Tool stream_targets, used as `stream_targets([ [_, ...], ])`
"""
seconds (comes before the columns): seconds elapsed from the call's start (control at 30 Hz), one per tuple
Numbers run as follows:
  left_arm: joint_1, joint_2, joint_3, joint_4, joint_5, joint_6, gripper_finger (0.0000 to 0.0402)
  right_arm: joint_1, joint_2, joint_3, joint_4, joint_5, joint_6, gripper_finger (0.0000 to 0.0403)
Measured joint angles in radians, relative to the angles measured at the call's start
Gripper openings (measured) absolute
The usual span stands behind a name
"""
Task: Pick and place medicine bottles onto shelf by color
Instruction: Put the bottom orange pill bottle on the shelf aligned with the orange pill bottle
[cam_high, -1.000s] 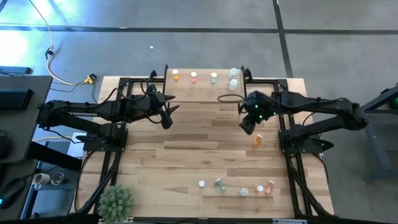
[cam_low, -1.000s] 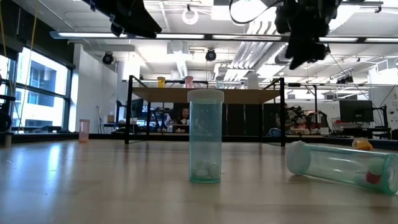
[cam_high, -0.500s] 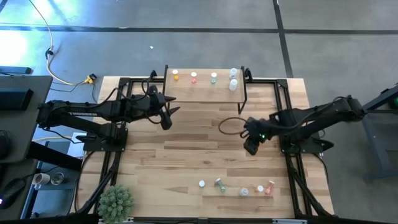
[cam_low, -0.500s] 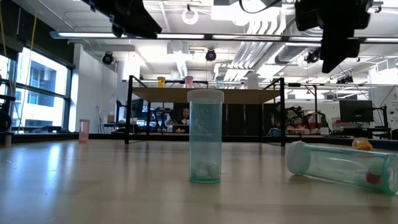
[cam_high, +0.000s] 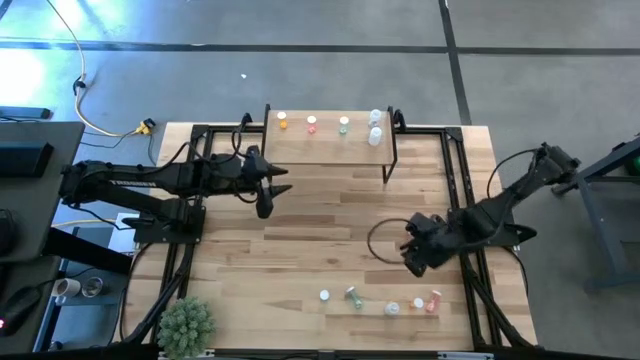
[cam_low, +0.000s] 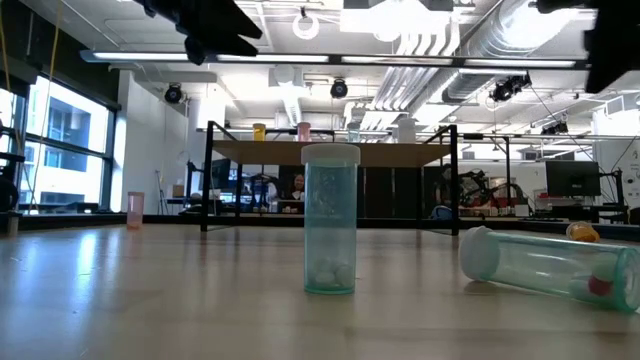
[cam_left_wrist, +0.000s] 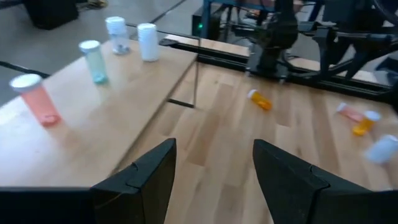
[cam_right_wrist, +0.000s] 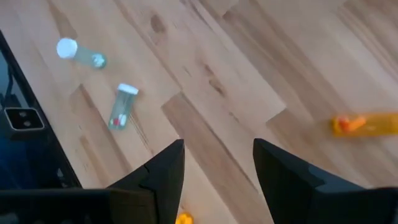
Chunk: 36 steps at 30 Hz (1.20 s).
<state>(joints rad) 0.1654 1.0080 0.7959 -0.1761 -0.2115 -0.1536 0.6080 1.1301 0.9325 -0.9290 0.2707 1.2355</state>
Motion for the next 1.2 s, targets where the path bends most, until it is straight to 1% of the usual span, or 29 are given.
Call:
stream_targets([
  [0.17,-0.059,0.0,0.0,0.0,0.002,-0.029,0.0204,0.14,0.032,0.0,-0.014,0.061,0.159,0.0181],
  [0.43,-0.141,0.0,0.0,0.003,0.002,-0.03,0.0204,0.301,0.123,0.0,0.027,0.063,0.342,0.0181],
  [0.53,-0.161,0.0,0.0,0.008,0.001,-0.03,0.0204,0.35,0.158,0.0,0.039,0.065,0.408,0.0181],
  [0.7,-0.18,0.0,0.0,0.008,-0.001,-0.035,0.0204,0.441,0.214,0.0,0.096,0.112,0.502,0.0181],
  [0.83,-0.182,0.0,0.0,0.008,-0.001,-0.052,0.0204,0.506,0.253,0.001,0.128,0.12,0.596,0.0181],
  [1.03,-0.181,0.0,0.0,0.008,-0.01,-0.054,0.0204,0.575,0.318,0.001,0.205,0.126,0.624,0.0181],
  [1.2,-0.181,0.0,0.0,0.008,-0.011,-0.056,0.0204,0.63,0.369,0.001,0.222,0.196,0.624,0.0181],
])
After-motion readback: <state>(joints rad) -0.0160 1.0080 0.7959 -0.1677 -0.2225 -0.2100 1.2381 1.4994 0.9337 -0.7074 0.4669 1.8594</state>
